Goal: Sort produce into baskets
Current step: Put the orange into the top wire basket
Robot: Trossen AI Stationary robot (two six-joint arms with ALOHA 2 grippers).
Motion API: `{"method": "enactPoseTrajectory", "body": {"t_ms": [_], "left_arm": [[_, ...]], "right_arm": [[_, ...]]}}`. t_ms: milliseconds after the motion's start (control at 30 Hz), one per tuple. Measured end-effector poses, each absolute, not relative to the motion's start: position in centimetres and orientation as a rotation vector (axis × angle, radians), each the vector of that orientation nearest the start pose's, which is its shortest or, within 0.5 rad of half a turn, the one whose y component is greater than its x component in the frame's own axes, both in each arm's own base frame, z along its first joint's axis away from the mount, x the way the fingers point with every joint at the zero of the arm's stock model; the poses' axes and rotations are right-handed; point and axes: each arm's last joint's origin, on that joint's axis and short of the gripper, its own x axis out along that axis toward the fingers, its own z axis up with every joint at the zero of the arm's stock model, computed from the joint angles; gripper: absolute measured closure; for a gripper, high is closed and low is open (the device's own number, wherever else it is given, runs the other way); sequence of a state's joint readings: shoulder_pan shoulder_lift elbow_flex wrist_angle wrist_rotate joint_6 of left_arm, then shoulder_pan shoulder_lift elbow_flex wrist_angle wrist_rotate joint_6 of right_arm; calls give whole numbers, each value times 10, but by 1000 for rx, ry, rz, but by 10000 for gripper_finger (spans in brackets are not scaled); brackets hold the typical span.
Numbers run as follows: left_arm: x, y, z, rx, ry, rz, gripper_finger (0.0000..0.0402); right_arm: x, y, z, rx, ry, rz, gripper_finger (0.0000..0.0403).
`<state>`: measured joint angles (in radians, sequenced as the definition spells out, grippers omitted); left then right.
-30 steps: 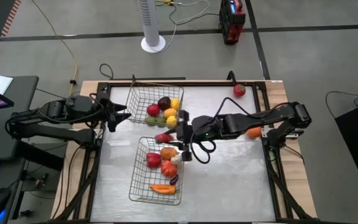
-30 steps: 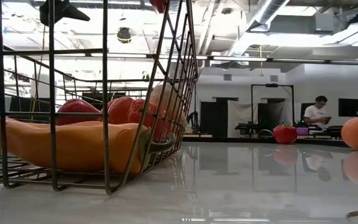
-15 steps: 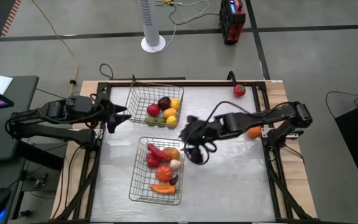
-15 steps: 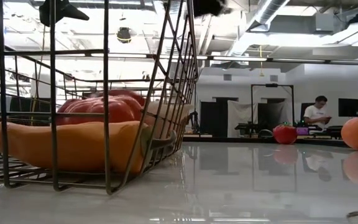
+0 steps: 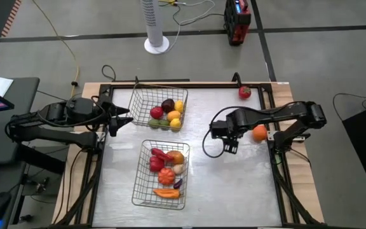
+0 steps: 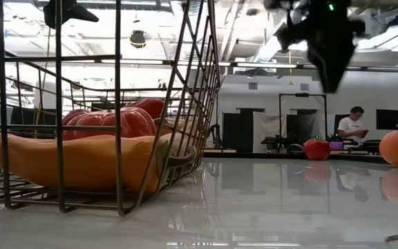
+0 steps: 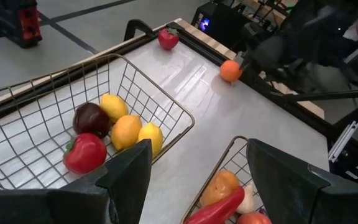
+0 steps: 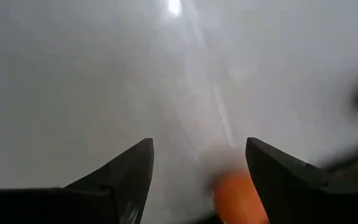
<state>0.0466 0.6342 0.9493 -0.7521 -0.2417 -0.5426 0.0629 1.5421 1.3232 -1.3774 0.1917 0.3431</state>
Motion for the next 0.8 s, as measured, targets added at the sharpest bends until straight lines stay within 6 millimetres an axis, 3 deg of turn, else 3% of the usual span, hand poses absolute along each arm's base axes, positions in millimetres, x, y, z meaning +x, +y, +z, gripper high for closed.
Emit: {"method": "enactPoseTrajectory", "body": {"t_ms": [100, 200, 500, 633, 800], "left_arm": [[108, 12, 352, -488, 348, 394, 152], [108, 12, 352, -487, 348, 394, 152], [108, 12, 352, -487, 349, 394, 152], [108, 12, 352, -487, 350, 395, 152], [108, 12, 351, -485, 361, 398, 152]], "right_arm": [[248, 0, 264, 95, 1651, -525, 120], [239, -8, 251, 109, 1724, -564, 120], [206, -21, 240, 291, 1810, -501, 109], [187, -25, 245, 331, 1792, -512, 84], [166, -29, 246, 395, 1792, -576, 24]]}}
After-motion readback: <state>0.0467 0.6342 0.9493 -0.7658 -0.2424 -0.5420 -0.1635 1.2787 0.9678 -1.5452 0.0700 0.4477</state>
